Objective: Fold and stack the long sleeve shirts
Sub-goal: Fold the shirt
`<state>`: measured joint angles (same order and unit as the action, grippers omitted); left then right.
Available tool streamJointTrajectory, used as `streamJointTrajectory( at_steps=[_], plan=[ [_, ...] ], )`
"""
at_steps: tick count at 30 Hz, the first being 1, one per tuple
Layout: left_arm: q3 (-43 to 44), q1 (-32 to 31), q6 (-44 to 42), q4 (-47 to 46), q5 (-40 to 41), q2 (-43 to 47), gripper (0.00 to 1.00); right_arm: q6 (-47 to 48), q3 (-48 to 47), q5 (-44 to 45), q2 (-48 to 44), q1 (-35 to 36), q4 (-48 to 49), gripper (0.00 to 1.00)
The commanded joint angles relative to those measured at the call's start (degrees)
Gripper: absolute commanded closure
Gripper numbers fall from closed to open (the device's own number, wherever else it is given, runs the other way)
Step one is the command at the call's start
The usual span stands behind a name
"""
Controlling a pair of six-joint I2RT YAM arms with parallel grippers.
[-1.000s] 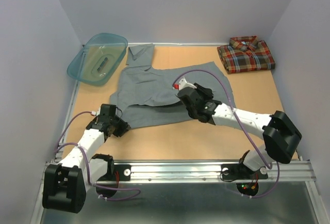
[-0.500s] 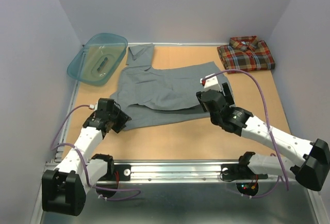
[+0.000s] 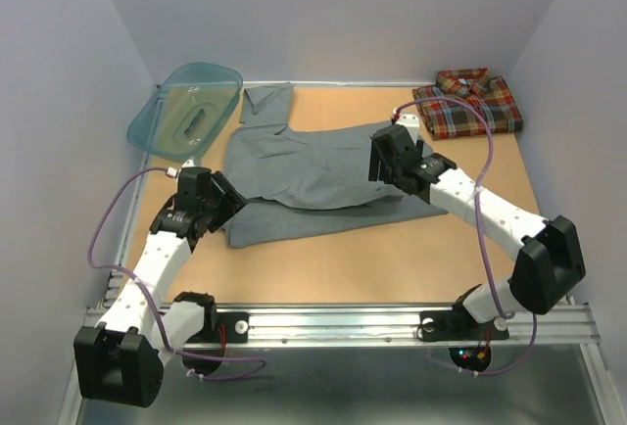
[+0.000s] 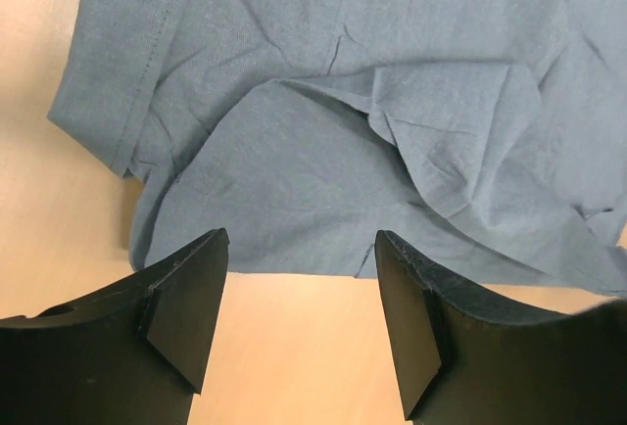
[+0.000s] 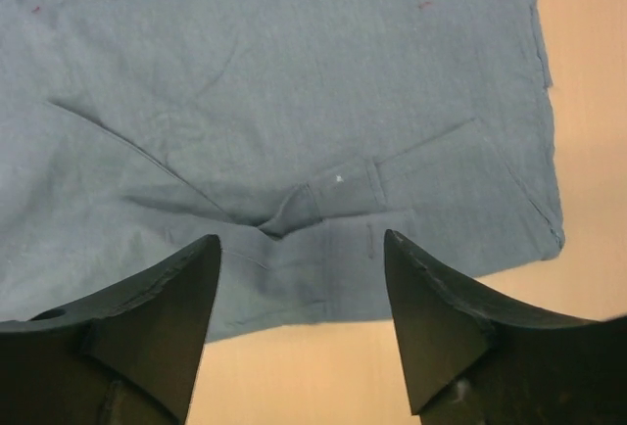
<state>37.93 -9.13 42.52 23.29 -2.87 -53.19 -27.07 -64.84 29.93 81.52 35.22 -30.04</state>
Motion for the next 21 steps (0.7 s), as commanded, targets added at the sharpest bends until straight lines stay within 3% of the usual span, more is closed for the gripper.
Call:
streamJointTrajectory(
  at_steps=[1, 7, 14, 21],
  plan=[
    [1.27, 0.34, -5.86, -1.49, 1.9, -1.3, 0.27, -1.59, -8.01, -0.4, 5.57, 0.02, 0.16, 0.3],
    [0.83, 0.34, -8.24, -2.81, 2.43, -2.36, 0.25, -1.93, -5.31, -2.77, 10.15, 0.02, 0.25, 0.32],
    [0.39, 0.34, -11.67, -4.92, 8.5, -2.45, 0.09, -5.8, 10.5, -11.91, 2.35, 0.11, -0.19, 0.39],
    [0.65, 0.34, -15.1, -7.2, 12.1, -3.06, 0.07, -9.4, 15.53, -13.77, -3.02, 0.11, -4.14, 0.39]
  ],
)
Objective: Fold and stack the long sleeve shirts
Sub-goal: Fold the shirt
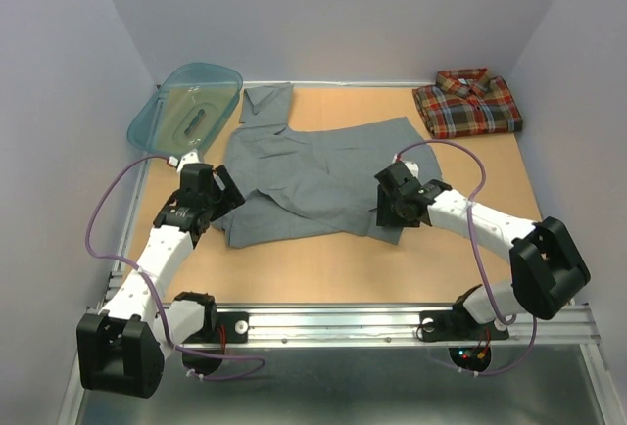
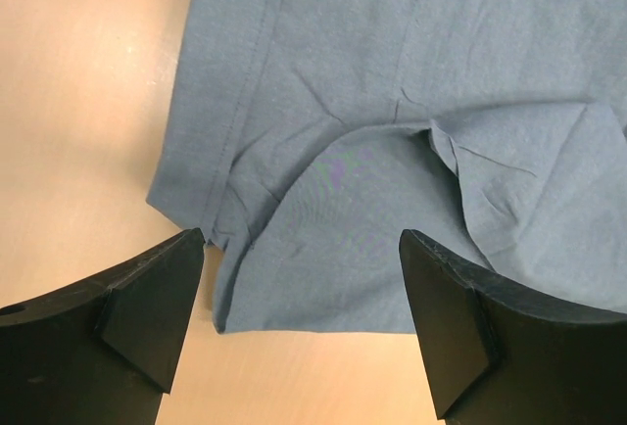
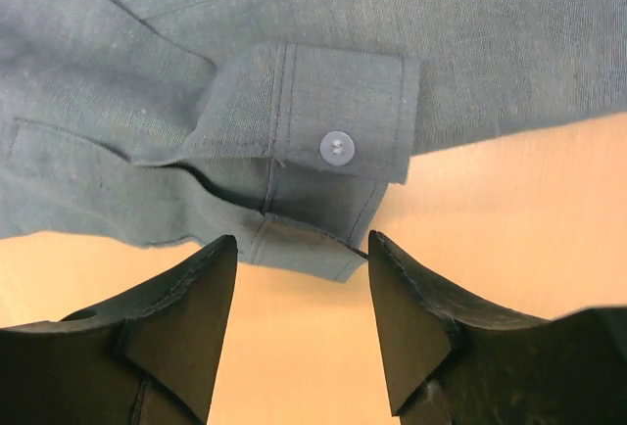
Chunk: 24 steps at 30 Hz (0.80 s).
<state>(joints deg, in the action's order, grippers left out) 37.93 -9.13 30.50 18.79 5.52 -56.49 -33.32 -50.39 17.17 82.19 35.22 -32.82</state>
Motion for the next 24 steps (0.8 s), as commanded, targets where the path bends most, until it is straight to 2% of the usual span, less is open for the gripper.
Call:
streamJointTrajectory(
  at_steps=[1, 5, 9, 13, 19, 24],
  plan=[
    [0.3, 0.34, -3.86, -3.83, 4.06, 0.5, 0.08, -3.59, 0.56, 0.13, -4.92, -0.24, -1.55, 0.39],
    [-1.36, 0.34, -5.19, -6.83, 3.27, 0.85, 0.08, -4.82, -2.16, 0.41, -4.76, -3.13, -1.55, 0.36],
    [-2.86, 0.34, -5.28, -9.03, 1.08, 1.47, 0.07, -8.42, -3.66, -3.45, -4.32, -10.16, -1.11, 0.35],
    [-3.22, 0.34, -4.93, -10.08, -0.59, 1.82, 0.08, -15.88, -2.87, -5.74, -5.2, -13.16, 0.82, 0.3],
    [-3.22, 0.34, -4.93, -10.79, -1.12, 1.38, 0.07, -25.91, 1.96, -11.01, -6.78, -15.97, 8.37, 0.33],
    [-3.22, 0.34, -4.93, -10.79, -1.12, 1.56, 0.08, -31.97, 4.77, -12.07, -6.17, -16.24, 11.98, 0.36]
  ],
)
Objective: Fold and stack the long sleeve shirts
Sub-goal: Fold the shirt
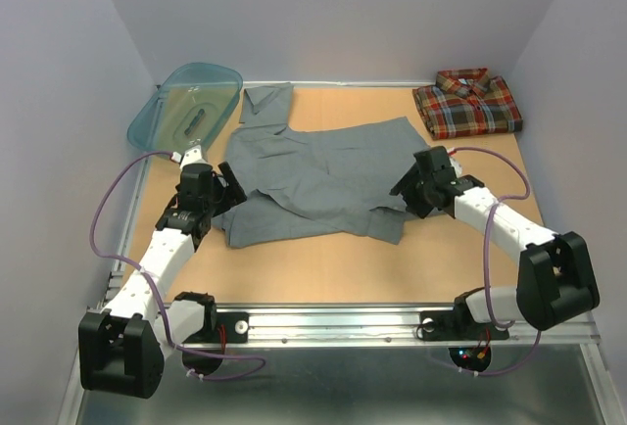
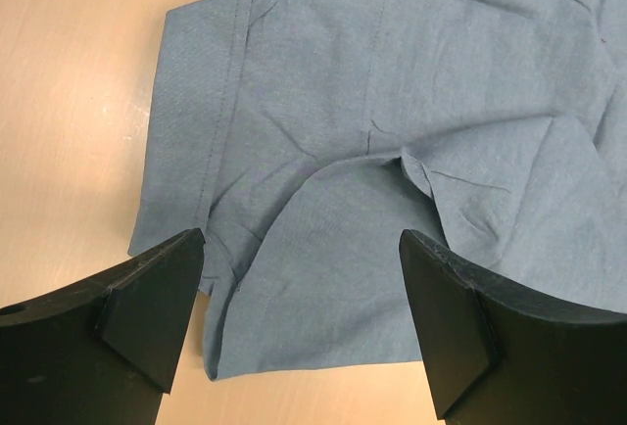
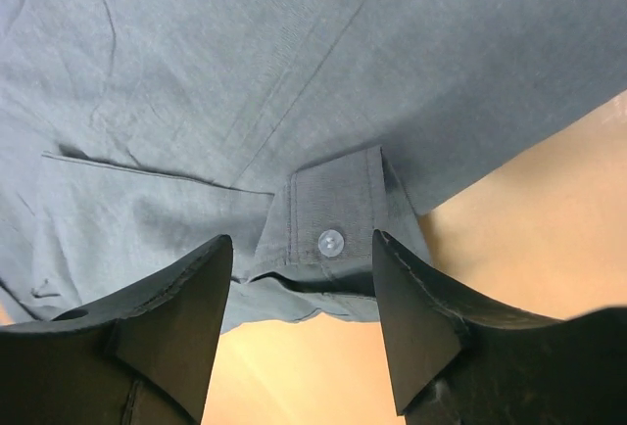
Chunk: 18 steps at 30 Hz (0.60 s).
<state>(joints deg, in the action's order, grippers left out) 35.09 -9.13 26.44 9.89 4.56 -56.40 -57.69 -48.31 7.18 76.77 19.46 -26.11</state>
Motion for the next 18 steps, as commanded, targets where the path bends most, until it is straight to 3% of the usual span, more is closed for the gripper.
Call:
streamJointTrajectory(
  at_steps=[1, 18],
  plan=[
    [-0.29, 0.34, -0.86, -1.89, -0.16, 1.38, 0.08, -9.26, 3.74, -2.95, -0.49, -0.74, 5.45, 0.36],
    [-0.29, 0.34, -0.77, -1.89, 0.54, 1.29, 0.07, -13.76, 10.96, -0.15, -5.5, -1.18, 6.51, 0.39]
  ],
)
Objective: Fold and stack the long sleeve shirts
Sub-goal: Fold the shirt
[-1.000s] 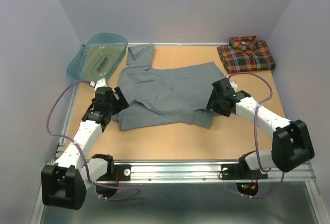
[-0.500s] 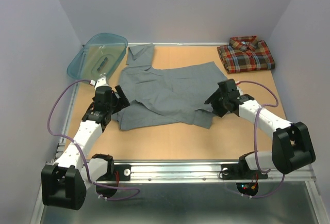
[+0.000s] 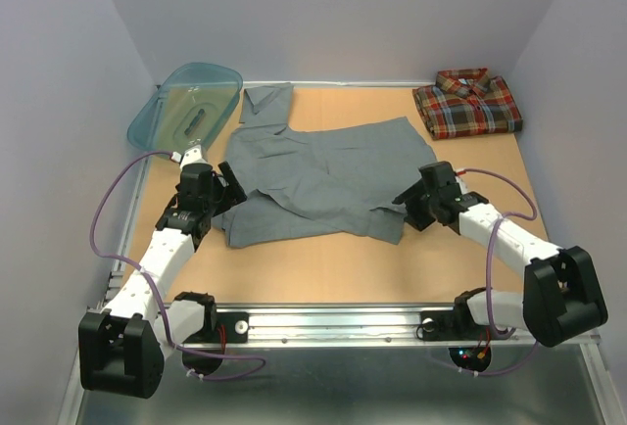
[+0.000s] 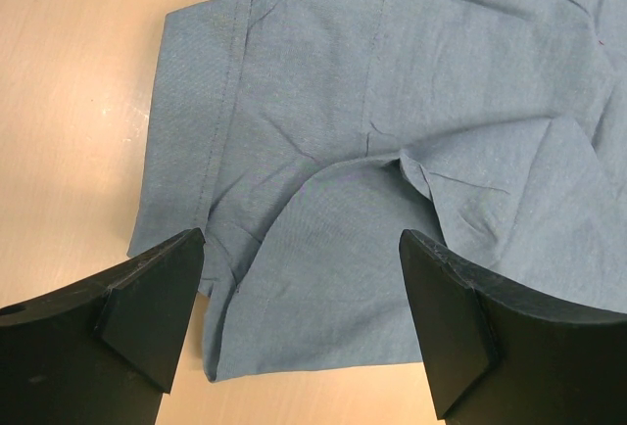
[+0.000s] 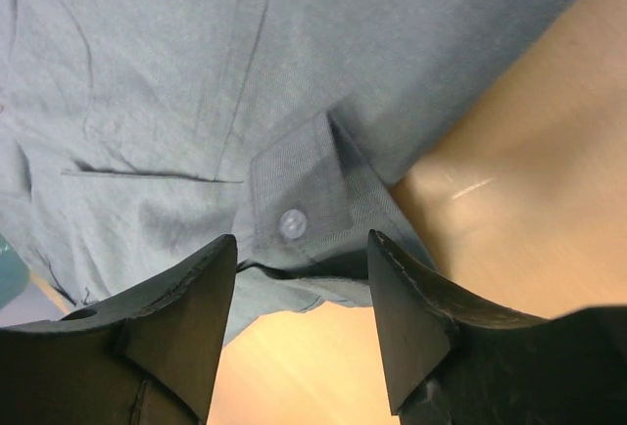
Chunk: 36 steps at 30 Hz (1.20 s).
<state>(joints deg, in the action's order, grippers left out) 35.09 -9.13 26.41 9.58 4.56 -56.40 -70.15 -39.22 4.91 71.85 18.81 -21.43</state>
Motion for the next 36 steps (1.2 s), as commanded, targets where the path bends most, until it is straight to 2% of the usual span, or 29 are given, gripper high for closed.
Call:
streamJointTrajectory(
  at_steps=[1, 10, 18, 25, 28, 36],
  plan=[
    [-0.29, 0.34, -0.66, -1.5, 0.54, 1.29, 0.08, -1.22, 2.04, 2.39, -0.31, -0.61, 1.92, 0.41],
    [-0.29, 0.34, -0.75, -1.59, 0.28, 1.21, 0.08, -4.73, 4.94, -0.16, 1.27, -0.7, 10.08, 0.49],
    [-0.2, 0.34, -0.66, -1.5, 0.45, 1.12, 0.08, -5.7, 6.26, 0.45, 2.76, -0.88, 13.16, 0.55],
    [-0.29, 0.34, -0.75, -1.59, 0.36, 1.29, 0.07, -3.6, 5.74, 3.88, 2.06, -0.79, 13.7, 0.79],
    [-0.37, 0.25, -0.66, -1.59, 0.28, 1.21, 0.07, -0.53, 3.89, 4.41, 1.62, -0.79, 13.61, 0.98],
    [-0.29, 0.25, -0.75, -1.59, 0.28, 0.86, 0.08, 9.94, -3.75, 5.55, 1.27, -0.79, 13.61, 0.99]
  ],
)
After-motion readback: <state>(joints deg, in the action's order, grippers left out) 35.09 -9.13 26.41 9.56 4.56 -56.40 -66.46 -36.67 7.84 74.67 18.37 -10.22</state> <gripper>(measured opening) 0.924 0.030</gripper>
